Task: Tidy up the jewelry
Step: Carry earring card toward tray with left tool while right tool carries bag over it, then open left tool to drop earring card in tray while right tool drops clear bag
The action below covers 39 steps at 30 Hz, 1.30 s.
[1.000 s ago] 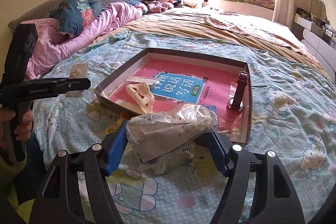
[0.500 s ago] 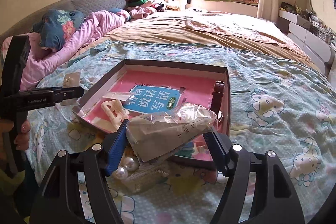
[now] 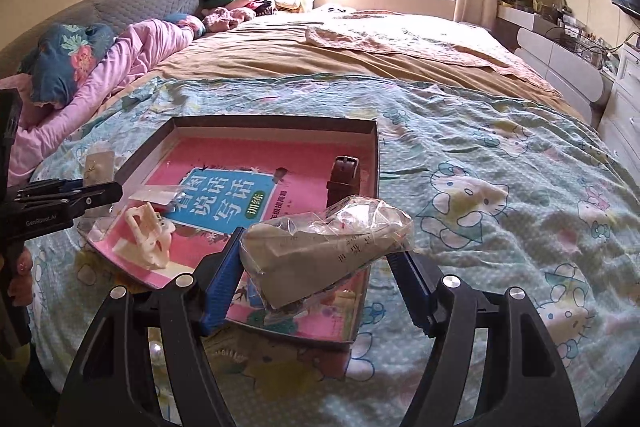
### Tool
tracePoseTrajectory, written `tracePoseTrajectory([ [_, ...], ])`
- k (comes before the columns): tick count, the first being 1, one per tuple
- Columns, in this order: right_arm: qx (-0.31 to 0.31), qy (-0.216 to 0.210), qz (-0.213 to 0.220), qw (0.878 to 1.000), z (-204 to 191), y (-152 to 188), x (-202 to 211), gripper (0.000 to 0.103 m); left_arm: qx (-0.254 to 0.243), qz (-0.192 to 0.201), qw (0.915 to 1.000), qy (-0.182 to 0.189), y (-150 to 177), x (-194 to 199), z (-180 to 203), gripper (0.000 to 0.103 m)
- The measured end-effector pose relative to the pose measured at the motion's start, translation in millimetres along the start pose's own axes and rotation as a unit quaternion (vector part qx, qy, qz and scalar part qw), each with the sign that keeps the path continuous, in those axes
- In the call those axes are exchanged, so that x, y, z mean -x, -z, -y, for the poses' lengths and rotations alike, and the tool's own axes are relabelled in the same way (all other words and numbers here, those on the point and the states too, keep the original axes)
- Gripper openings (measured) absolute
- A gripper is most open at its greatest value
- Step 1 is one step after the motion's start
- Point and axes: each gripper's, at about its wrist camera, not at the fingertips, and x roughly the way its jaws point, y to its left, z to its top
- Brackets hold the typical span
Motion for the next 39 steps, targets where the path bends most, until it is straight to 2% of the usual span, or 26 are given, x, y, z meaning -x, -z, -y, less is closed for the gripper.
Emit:
tracePoseTrajectory([
  [11,0.009,0.004,-0.03,1.0,-7.0,2.9,-27.2,0.069,0.009,-0.009,0.9998,-0.016,-5.5,-18.2,-10.3,0.031],
  [20,0.009,0.014,-0.032,0.999,-7.5,0.0,-33.8,0.069,0.015,-0.017,0.9997,-0.014,-1.4,-24.4,-13.7,0.034],
  [29,0.008,0.011,-0.021,1.0,-12.6,-1.6,-29.5,0.069,0.019,-0.019,0.9995,-0.013,2.3,-23.6,-16.3,0.051],
  [37,0.009,0.003,-0.035,0.999,-16.7,3.3,-36.6,0.07,0.02,-0.01,0.9997,-0.01,3.2,-12.4,-14.1,0.069],
  [39,0.006,0.002,-0.035,0.999,-15.8,4.1,-35.7,0.07,0.024,-0.007,0.9997,-0.007,3.1,-8.6,-13.8,0.07],
])
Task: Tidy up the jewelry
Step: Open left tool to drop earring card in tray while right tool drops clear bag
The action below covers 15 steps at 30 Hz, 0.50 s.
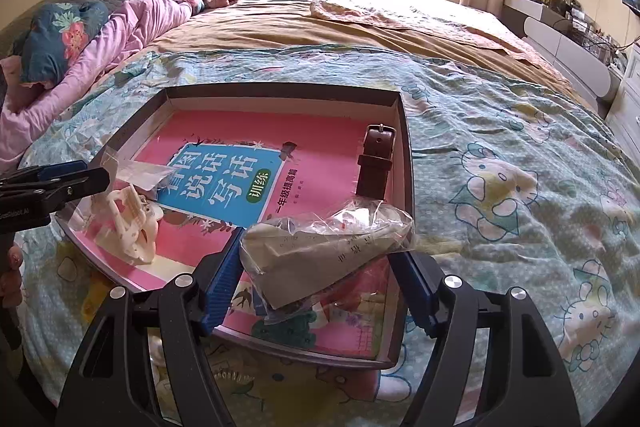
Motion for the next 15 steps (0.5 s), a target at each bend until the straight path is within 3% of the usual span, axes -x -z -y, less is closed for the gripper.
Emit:
tracePoseTrajectory([
  [3,-0.004,-0.005,0.005,1.0,0.7,0.4,3.4,0.072,0.003,0.002,1.0,0.003,0.0,4.4,1.4,0.072],
  [7,-0.009,-0.006,0.023,1.0,2.5,-0.3,13.5,0.084,0.0,0.008,1.0,0.003,-0.5,11.6,5.6,0.078],
  [15,-0.015,-0.013,0.044,0.999,5.0,0.9,35.6,0.094,-0.001,0.018,0.9998,0.008,0.8,27.3,10.7,0.082],
])
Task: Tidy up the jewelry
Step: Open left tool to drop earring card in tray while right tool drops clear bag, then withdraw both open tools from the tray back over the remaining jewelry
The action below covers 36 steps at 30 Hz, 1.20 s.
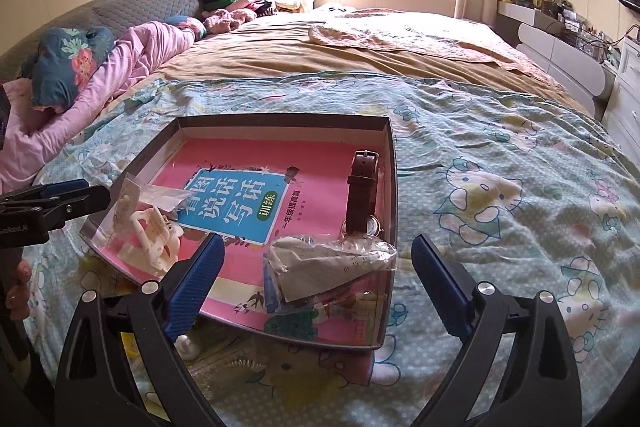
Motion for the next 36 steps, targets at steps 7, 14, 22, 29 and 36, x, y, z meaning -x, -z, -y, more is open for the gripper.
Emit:
tracePoseTrajectory([
  [7,0.001,0.003,0.009,1.0,-0.7,1.6,16.0,0.095,-0.009,0.006,0.9998,-0.015,4.1,10.8,2.7,0.09],
  [14,0.001,0.0,0.027,1.0,-2.3,-0.5,38.4,0.097,-0.001,0.015,0.9997,-0.019,7.8,26.1,-1.7,0.094],
  [22,0.006,-0.008,0.055,0.998,-9.7,-6.4,67.3,0.099,0.005,0.032,0.9992,-0.023,9.5,48.5,-5.8,0.093],
  [29,0.015,-0.014,0.076,0.997,-18.2,-9.5,91.2,0.099,0.007,0.053,0.9983,-0.021,10.2,71.7,-8.1,0.093],
  [36,0.025,-0.023,0.084,0.996,-29.6,-4.9,107.6,0.099,0.003,0.067,0.9976,-0.018,15.7,90.3,-8.1,0.094],
])
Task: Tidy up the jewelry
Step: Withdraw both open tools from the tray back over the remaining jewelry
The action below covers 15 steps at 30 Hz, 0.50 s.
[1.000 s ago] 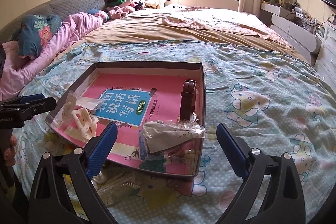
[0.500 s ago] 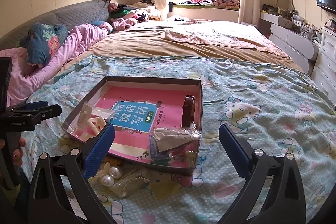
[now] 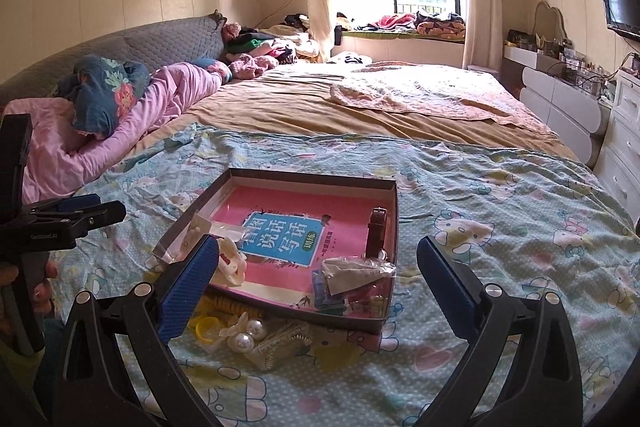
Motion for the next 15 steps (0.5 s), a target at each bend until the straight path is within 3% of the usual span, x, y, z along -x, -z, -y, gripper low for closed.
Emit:
tracePoseTrajectory([
  [15,0.029,-0.018,-0.024,0.999,-24.5,17.3,7.9,0.099,-0.007,0.002,1.0,-0.005,16.6,20.3,-3.7,0.094],
])
